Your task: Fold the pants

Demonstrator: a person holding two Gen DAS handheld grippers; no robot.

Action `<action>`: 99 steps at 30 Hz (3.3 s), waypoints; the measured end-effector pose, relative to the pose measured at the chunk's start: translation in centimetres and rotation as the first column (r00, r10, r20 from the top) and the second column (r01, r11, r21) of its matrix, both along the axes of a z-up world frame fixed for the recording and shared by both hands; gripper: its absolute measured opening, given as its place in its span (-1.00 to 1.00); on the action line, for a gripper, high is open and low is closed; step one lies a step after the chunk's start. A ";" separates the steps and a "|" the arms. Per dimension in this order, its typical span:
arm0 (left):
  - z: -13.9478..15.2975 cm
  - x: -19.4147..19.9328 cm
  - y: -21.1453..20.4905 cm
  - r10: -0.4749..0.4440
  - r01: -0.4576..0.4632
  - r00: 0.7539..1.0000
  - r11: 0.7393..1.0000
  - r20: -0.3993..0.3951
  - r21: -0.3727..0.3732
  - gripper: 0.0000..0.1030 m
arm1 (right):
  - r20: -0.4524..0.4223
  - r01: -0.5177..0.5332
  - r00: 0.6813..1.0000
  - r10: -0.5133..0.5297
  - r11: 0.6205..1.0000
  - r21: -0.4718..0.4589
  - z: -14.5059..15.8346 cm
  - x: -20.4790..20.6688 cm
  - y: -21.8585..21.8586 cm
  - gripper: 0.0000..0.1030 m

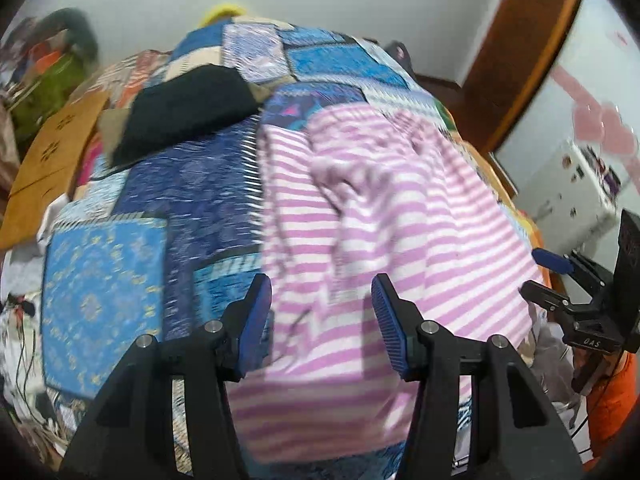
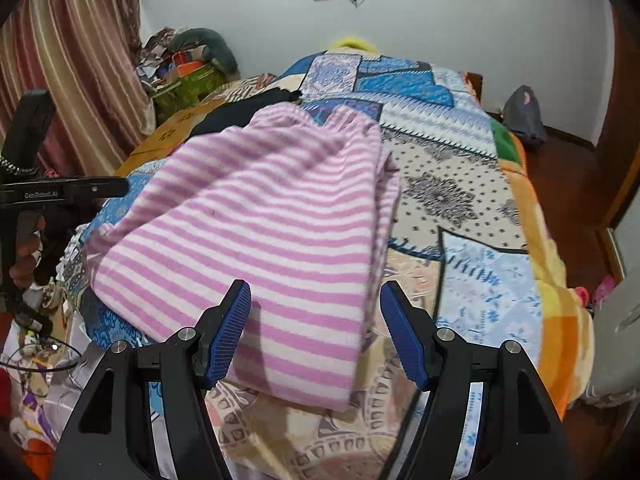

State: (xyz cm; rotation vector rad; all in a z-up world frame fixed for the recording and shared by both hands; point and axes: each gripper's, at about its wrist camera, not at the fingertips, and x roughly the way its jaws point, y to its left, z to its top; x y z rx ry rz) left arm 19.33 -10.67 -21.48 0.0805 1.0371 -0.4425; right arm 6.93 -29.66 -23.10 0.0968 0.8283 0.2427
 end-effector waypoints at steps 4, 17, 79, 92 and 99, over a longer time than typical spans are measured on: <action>-1.9 1.5 -2.1 -0.051 0.052 0.998 0.998 -0.021 0.041 -0.38 | -0.010 -0.001 1.000 0.001 1.000 0.029 -1.0 0.4 0.0 0.21; -1.8 2.1 -1.1 -0.010 -0.002 0.997 0.989 0.081 0.149 -0.94 | 0.008 -0.010 1.000 0.010 0.998 0.064 -1.1 0.2 -0.7 -0.80; -2.5 22.4 -2.3 0.041 -0.049 0.998 0.984 0.051 0.171 -0.77 | 0.034 -0.036 0.999 0.038 0.998 -0.052 -0.5 19.3 -3.3 -0.89; -3.8 12.5 -5.1 -0.121 0.123 0.992 0.986 -0.021 0.112 -0.64 | -0.024 -0.267 0.963 0.267 0.963 0.020 0.3 16.1 2.8 -0.29; -3.9 9.3 -0.4 -0.052 0.053 0.999 0.975 -0.010 0.215 -0.29 | -0.092 -0.196 0.977 0.191 0.980 -0.045 -1.2 12.7 0.2 -0.29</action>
